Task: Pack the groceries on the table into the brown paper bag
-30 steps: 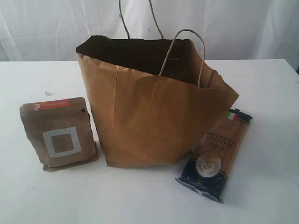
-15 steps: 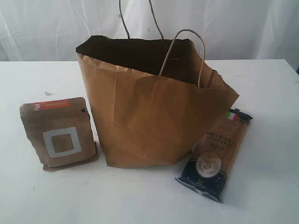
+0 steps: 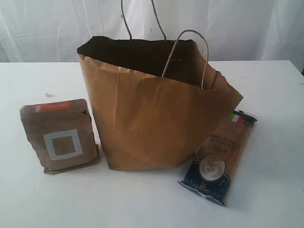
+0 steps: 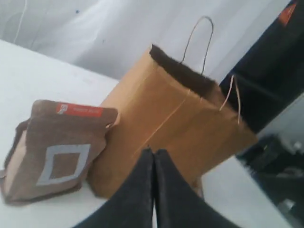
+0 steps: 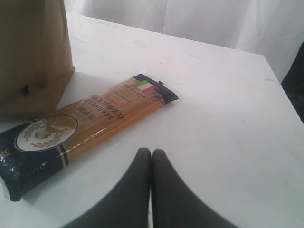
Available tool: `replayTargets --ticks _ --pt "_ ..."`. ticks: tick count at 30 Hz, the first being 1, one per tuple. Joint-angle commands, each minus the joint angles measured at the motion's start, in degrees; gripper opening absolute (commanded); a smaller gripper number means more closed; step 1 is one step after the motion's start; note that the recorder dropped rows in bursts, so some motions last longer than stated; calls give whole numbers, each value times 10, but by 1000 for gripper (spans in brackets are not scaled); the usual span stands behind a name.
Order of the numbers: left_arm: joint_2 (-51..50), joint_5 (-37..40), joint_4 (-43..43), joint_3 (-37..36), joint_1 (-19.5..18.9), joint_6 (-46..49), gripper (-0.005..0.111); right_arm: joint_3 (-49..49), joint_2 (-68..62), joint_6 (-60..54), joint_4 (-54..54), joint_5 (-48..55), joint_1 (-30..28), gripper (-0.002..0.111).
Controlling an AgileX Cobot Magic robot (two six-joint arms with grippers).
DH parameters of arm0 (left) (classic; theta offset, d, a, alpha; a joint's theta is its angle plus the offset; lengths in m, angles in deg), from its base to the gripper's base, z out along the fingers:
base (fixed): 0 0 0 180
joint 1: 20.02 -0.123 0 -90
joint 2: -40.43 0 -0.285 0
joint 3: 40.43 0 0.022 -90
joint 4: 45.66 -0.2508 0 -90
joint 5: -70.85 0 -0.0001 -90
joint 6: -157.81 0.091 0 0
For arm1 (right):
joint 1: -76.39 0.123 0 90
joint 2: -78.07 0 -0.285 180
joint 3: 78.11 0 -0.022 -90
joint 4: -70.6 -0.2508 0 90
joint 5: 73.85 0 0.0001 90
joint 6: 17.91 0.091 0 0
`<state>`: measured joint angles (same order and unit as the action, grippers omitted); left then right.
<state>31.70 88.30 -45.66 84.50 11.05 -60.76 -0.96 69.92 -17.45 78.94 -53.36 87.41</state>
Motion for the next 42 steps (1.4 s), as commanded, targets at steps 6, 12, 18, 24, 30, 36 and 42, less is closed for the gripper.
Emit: replayTargets --ticks 6,12,18,24,30,36,42 --pt "-250 416 -37 315 39 303 13 1 4 -5 1 -8 -2 0" --pt "-441 397 -168 355 39 287 79 1 4 -5 1 -8 -2 0" --pt "-580 345 -205 357 39 316 82 1 4 -5 1 -8 -2 0" --pt "-664 342 -222 397 31 364 91 1 4 -5 1 -8 -2 0" --pt "-731 345 -205 474 -16 436 105 1 4 -5 1 -8 -2 0" --pt "-783 346 -75 504 -53 644 105 1 4 -5 1 -8 -2 0" --pt "-833 338 -48 504 -73 725 105 1 4 -5 1 -8 -2 0"
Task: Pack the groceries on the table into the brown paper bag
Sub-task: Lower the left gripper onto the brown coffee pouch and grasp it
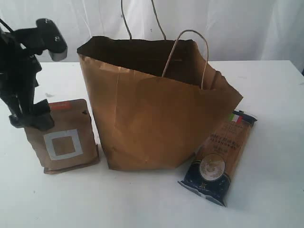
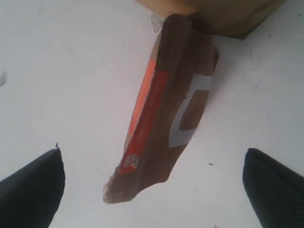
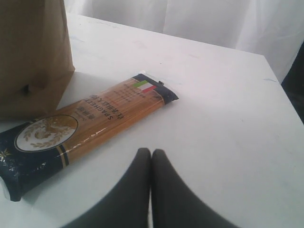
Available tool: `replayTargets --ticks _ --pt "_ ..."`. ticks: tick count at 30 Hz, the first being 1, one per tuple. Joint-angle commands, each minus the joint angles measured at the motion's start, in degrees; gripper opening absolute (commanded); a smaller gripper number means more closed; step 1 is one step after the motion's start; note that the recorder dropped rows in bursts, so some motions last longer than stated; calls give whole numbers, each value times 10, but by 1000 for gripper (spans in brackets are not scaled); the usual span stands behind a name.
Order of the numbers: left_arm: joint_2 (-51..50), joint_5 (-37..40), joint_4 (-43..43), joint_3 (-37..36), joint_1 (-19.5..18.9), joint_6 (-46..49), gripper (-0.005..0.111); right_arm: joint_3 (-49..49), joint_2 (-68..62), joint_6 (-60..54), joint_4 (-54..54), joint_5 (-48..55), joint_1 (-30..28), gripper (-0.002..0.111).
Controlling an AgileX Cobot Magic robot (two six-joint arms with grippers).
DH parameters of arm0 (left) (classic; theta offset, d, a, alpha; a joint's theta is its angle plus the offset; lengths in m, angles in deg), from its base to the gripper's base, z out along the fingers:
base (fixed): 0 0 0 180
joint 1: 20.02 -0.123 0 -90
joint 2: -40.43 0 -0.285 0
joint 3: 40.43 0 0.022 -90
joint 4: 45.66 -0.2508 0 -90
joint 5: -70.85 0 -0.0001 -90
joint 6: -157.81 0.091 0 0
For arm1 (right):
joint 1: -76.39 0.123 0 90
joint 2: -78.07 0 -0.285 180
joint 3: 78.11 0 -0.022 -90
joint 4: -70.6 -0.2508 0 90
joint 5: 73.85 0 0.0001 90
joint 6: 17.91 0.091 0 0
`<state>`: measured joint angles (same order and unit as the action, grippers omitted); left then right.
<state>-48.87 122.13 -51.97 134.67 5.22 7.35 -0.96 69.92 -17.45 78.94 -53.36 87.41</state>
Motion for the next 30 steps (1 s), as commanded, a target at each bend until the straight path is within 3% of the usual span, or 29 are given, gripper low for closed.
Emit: replayTargets --ticks 1,25,30 --pt "-35 -4 17 2 -20 50 105 1 4 -5 1 -8 -2 0" --pt "-105 -21 45 2 -25 46 105 1 4 -5 1 -8 -2 0" --pt "-126 -46 44 -25 -25 43 105 1 4 -5 1 -8 -2 0"
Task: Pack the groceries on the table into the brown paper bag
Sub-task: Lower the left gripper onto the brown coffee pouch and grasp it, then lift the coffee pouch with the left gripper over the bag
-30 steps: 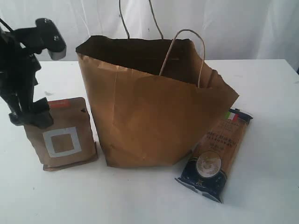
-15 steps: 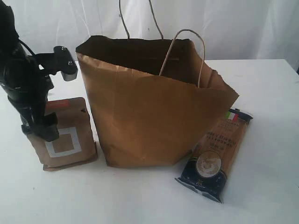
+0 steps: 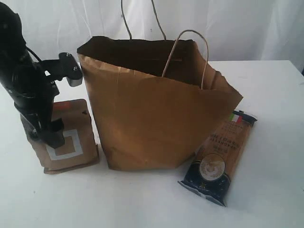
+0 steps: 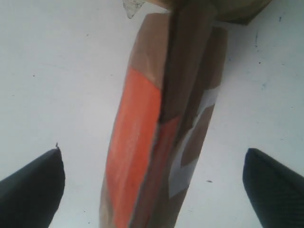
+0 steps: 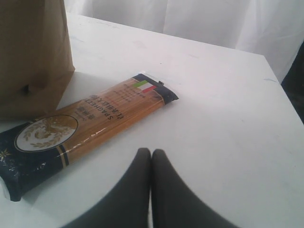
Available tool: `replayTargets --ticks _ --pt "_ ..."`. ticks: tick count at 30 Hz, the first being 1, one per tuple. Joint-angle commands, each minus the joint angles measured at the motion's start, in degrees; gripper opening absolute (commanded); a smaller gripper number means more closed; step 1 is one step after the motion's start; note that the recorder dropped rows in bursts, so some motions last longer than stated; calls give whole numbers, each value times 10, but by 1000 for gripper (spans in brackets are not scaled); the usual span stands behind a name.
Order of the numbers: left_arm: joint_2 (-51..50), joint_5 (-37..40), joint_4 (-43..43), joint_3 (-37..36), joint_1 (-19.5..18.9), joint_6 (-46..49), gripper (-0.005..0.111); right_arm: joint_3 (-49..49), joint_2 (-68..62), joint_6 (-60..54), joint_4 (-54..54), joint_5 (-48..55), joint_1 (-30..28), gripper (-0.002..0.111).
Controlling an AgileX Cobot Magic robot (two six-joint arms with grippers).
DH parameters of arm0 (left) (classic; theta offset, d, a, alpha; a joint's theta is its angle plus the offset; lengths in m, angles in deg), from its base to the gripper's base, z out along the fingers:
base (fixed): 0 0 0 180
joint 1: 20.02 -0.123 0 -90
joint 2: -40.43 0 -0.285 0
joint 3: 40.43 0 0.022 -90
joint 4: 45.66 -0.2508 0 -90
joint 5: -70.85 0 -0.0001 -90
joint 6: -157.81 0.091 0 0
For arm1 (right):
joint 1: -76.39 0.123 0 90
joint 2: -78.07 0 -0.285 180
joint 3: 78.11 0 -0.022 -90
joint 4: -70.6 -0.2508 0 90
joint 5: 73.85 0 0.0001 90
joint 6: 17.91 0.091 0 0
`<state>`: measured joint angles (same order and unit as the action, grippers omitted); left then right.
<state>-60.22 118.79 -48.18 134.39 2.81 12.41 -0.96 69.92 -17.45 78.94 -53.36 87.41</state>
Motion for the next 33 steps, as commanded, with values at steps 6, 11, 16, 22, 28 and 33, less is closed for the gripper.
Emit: replayTargets --ticks 6,11,16,22,28,33 --pt "-18 -49 -62 -54 -1 -66 62 1 4 -5 1 -8 -2 0" --pt "-18 -34 -86 -54 -1 -83 1 1 4 -5 1 -8 -2 0" --pt "-15 16 -116 -35 -1 -115 0 1 4 -5 1 -8 -2 0" --pt "48 70 -132 1 -1 -156 0 1 4 -5 1 -8 -2 0" --pt "142 115 -130 48 -1 -158 0 1 4 -5 1 -8 -2 0" --pt "209 121 -78 101 -1 -169 0 1 4 -5 1 -8 -2 0"
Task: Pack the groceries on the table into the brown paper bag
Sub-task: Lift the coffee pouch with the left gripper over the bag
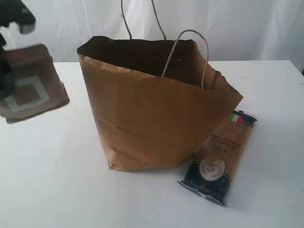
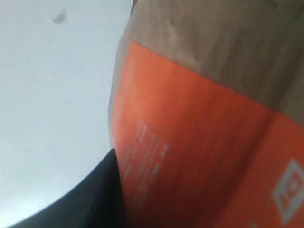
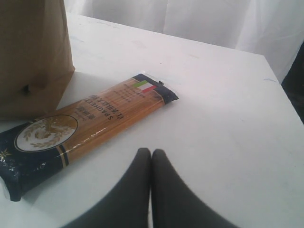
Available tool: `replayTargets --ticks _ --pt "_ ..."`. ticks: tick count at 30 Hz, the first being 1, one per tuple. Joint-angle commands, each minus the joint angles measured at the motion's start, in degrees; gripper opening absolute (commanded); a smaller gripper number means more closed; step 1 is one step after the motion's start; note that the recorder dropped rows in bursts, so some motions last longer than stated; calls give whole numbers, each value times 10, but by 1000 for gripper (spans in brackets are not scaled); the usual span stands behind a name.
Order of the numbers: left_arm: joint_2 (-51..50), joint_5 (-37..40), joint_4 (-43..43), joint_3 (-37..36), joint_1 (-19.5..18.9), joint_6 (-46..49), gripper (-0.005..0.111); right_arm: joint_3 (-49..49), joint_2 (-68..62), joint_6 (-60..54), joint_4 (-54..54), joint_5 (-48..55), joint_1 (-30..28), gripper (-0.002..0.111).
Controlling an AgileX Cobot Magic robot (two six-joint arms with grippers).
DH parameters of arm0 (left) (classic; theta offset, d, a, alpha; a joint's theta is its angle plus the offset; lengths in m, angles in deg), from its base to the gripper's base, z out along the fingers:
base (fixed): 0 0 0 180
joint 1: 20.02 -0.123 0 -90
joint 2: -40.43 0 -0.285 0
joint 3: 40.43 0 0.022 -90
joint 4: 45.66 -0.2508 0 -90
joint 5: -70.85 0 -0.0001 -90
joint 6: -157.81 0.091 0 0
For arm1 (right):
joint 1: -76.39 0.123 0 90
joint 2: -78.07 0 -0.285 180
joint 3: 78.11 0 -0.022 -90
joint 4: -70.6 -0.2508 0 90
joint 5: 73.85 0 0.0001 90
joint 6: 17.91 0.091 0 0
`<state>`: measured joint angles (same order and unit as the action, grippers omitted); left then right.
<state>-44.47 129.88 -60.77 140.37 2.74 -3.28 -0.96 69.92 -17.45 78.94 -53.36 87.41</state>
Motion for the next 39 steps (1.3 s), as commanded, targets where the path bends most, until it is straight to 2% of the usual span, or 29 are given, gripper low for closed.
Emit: replayTargets --ticks 1,8,12,16,32,39 --pt "62 10 71 54 0 -12 0 1 4 -5 1 -8 -2 0" --pt "106 31 178 160 2 14 0 1 4 -5 1 -8 -2 0" --pt "105 35 229 206 25 30 0 1 4 -5 1 -8 -2 0" --pt "88 30 268 216 52 60 0 1 4 -5 1 -8 -2 0" --pt "-16 -112 273 216 144 70 0 1 4 8 1 -8 -2 0" --pt "-57 -121 251 216 146 70 0 1 4 8 1 -8 -2 0"
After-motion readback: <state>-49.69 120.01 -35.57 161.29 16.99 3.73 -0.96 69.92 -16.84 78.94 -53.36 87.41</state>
